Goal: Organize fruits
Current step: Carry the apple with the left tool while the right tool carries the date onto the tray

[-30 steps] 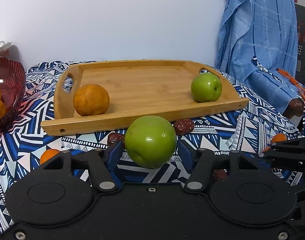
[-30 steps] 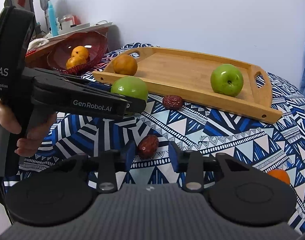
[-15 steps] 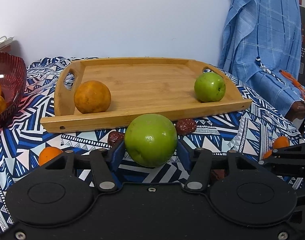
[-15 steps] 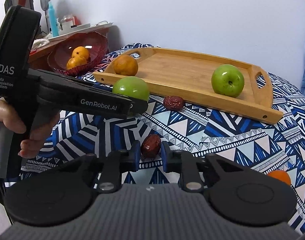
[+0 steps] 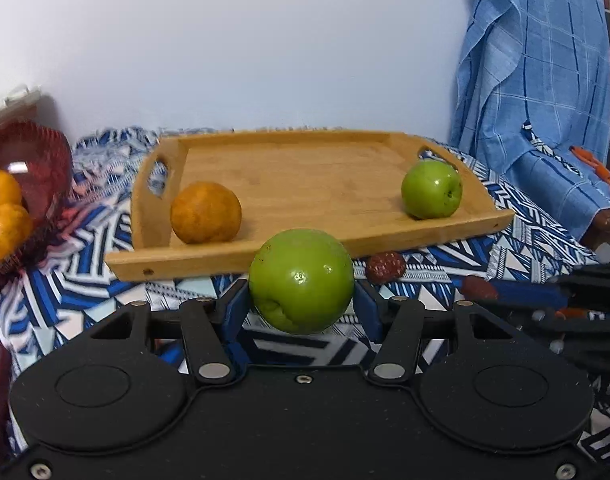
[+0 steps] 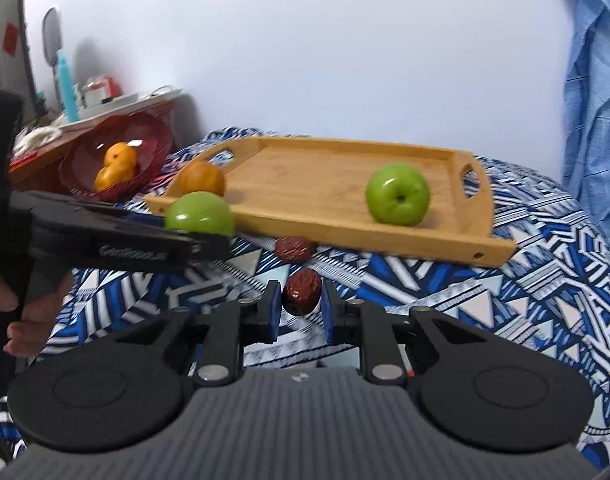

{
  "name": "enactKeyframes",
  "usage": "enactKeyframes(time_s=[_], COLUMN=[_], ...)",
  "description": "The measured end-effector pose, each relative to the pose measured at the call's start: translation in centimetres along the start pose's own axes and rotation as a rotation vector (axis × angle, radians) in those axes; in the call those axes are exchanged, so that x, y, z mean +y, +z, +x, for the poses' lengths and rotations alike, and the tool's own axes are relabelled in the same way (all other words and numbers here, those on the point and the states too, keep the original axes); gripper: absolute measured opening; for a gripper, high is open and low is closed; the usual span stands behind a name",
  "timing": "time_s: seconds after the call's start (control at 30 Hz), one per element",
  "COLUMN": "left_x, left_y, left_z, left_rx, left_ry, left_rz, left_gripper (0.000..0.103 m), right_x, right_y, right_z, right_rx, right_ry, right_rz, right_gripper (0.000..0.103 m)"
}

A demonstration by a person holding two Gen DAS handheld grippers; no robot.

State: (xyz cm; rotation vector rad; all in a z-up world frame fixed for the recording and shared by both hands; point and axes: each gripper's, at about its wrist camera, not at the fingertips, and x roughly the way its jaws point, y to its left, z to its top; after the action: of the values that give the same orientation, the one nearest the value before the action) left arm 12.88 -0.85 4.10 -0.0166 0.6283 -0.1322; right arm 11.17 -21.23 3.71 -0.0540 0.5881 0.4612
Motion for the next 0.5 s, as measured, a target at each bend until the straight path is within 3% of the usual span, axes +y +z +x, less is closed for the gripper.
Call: enactKeyframes(time_s=[0.5], left_x=[2.3], left_y=[4.0], left_z=[-0.9], left_rx=[-0.138], left_ry=[0.069], left_rz=[-0.025], left_gripper=[0.054], right_x=[-3.8], right_y=[3.8], right_z=[-0.1], right_rx=[-0.131], right_ry=[-0.134], right_rz=[0.123], right_gripper=[0.025])
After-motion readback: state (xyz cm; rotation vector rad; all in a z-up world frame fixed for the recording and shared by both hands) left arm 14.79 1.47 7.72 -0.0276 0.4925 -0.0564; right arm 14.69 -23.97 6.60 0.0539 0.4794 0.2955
